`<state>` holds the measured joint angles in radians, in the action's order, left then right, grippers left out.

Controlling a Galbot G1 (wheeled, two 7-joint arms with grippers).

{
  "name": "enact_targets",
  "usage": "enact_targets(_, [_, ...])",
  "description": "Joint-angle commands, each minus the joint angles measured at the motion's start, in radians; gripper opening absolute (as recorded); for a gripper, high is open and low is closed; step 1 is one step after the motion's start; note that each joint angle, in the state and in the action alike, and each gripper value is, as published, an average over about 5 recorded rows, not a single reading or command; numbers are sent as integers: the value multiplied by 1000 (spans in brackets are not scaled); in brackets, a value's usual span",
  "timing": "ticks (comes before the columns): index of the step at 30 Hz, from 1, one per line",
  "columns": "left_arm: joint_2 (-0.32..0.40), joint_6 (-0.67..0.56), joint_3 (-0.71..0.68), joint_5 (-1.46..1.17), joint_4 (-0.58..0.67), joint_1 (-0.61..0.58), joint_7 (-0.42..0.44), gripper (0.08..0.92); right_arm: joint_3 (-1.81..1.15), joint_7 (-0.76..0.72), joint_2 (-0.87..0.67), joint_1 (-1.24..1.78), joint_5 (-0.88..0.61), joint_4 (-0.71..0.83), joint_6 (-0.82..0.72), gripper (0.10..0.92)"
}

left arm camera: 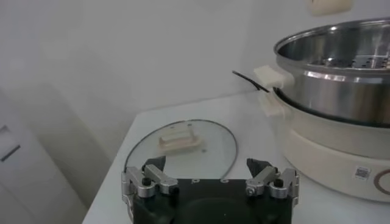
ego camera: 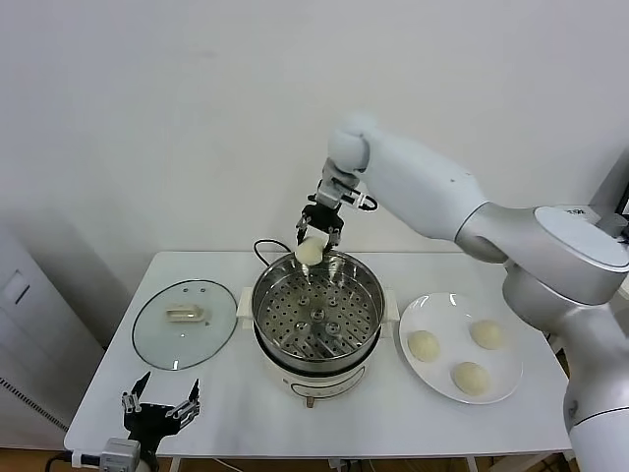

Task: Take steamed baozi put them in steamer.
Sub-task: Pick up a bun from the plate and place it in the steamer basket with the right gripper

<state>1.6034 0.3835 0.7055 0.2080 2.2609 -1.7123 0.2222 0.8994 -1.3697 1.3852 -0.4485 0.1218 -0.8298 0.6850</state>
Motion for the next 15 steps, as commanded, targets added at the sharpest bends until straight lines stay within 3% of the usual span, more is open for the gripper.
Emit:
enact_targets(1, [7,-1,0,1,-5,1,-1,823,-17,31,58,61,229,-4,188,543])
enact_targets(15, [9,0,-2,5,-14,2,0,823,-81,51,43,170,321,-31,188,564])
